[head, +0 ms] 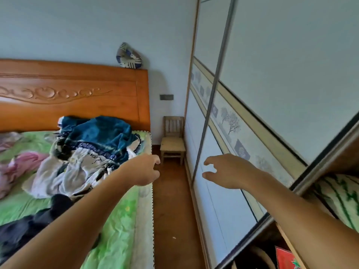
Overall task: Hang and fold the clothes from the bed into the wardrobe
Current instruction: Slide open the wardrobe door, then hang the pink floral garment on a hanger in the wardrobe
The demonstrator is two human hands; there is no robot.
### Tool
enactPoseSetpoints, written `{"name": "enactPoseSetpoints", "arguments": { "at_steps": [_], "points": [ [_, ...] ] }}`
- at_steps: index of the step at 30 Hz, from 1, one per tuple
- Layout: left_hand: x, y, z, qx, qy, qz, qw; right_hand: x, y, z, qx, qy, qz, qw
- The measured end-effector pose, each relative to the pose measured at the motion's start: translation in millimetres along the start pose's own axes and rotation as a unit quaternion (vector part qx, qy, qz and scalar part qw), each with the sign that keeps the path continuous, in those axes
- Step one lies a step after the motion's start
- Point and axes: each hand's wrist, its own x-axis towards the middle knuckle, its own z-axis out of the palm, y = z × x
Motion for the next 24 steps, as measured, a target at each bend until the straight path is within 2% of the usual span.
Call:
{"name": "enactPoseSetpoints", "arguments": {
  "at_steps": [6,14,18,24],
  "points": [
    [-20,-90,13,-0.026,0.012,-0.104,0.994,76,-73,22,-0.047,-0.031,-0.100,0.993],
    [-83,-159,34,-0.057,0.006,-0.224,0.973,140,-166,44,-0.108,-0.056,-0.229,0.966],
    [-152,-179,61,-0.075,0.044,-0.338,0.937,147,-231,71,-0.137,-0.085,-0.314,0.936],
    [-270,-168,117,-0.129,0.091,-0.497,0.853,115,-322,126,-0.164,-0.125,-0.479,0.853]
  ]
}}
